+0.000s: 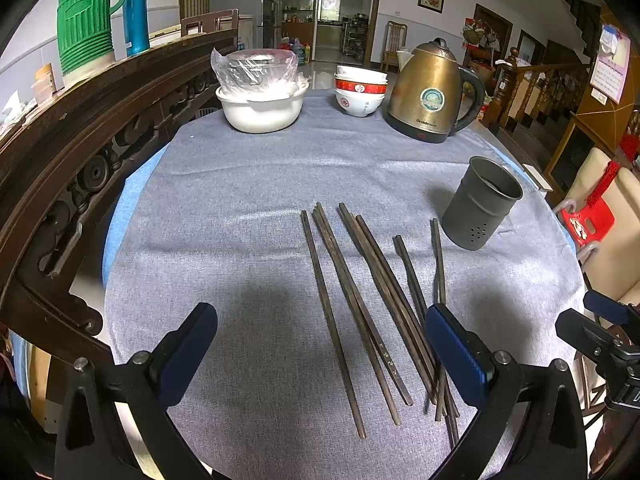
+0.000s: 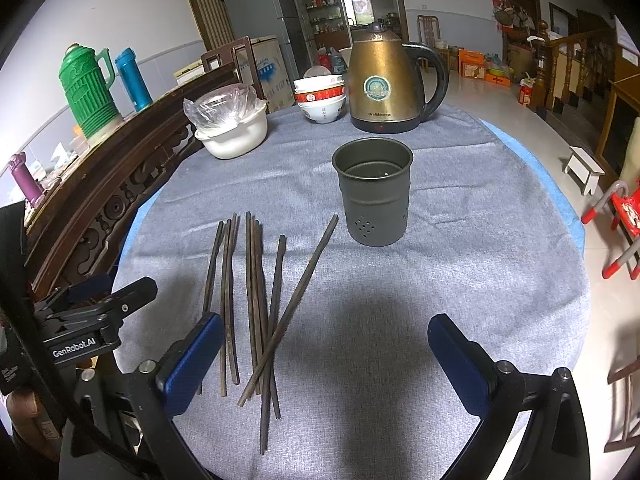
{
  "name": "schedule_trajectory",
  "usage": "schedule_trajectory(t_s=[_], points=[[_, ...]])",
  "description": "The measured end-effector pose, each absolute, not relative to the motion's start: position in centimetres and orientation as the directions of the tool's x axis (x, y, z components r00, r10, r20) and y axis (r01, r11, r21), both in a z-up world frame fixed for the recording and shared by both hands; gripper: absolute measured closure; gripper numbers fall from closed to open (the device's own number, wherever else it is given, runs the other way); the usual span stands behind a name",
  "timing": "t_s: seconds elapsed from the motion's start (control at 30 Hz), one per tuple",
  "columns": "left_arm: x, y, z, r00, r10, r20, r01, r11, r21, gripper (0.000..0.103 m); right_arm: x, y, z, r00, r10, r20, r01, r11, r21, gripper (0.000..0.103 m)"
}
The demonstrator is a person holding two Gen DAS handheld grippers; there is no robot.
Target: Organize utensils
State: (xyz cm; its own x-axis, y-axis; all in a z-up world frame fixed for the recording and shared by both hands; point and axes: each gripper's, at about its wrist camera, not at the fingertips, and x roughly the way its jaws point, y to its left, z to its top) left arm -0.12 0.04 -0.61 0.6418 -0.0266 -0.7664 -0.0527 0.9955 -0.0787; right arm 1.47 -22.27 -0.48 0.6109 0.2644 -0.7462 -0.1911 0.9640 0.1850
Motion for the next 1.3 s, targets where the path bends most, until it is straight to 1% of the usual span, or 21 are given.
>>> schedule_trajectory(t_s=[0.73, 0.9, 1.1, 1.17, 1.2, 1.23, 1.27, 1.3], points=[[-0.2, 0.1, -0.6, 0.644, -0.029, -0.765, -0.048, 0.996, -0.079, 0.000, 1.4, -22.1, -0.8, 0.601, 0.282, -0.747, -0.200, 0.959, 0.201, 0.000], [0.0, 0.3, -0.8, 0.640, -0.029, -0.768, -0.053, 0.995, -0.082, 0.000, 1.5, -22.3, -1.0, 0.584, 0.316, -0.748, -0.207, 0.949, 0.239, 0.000], [0.0, 2.0, -1.9, 0.622, -0.021, -0.783, -0.089, 0.991, -0.097, 0.000, 2.4, -22.6, -2.1, 0.524, 0.393, -0.755, -0.223, 0.920, 0.324, 0.001], [0.0, 2.9, -2.7, 0.604, -0.022, -0.797, -0.114, 0.987, -0.113, 0.000, 3.3, -23.0, -3.0, 0.495, 0.408, -0.768, -0.206, 0.913, 0.353, 0.003], [0.1, 3.5, -3.2, 0.593, -0.023, -0.805, -0.132, 0.983, -0.126, 0.000, 3.9, -23.2, -3.6, 0.473, 0.419, -0.775, -0.189, 0.908, 0.375, 0.010], [0.2, 4.0, -3.6, 0.585, -0.023, -0.811, -0.149, 0.980, -0.135, 0.000, 4.6, -23.4, -4.1, 0.452, 0.430, -0.782, -0.170, 0.902, 0.397, 0.019], [0.2, 4.3, -3.9, 0.579, -0.022, -0.815, -0.161, 0.977, -0.141, 0.000, 5.3, -23.6, -4.6, 0.432, 0.440, -0.787, -0.151, 0.896, 0.418, 0.023], [0.3, 4.8, -4.2, 0.571, -0.022, -0.821, -0.177, 0.973, -0.150, 0.000, 6.5, -23.7, -5.4, 0.401, 0.452, -0.797, -0.122, 0.888, 0.443, 0.033]])
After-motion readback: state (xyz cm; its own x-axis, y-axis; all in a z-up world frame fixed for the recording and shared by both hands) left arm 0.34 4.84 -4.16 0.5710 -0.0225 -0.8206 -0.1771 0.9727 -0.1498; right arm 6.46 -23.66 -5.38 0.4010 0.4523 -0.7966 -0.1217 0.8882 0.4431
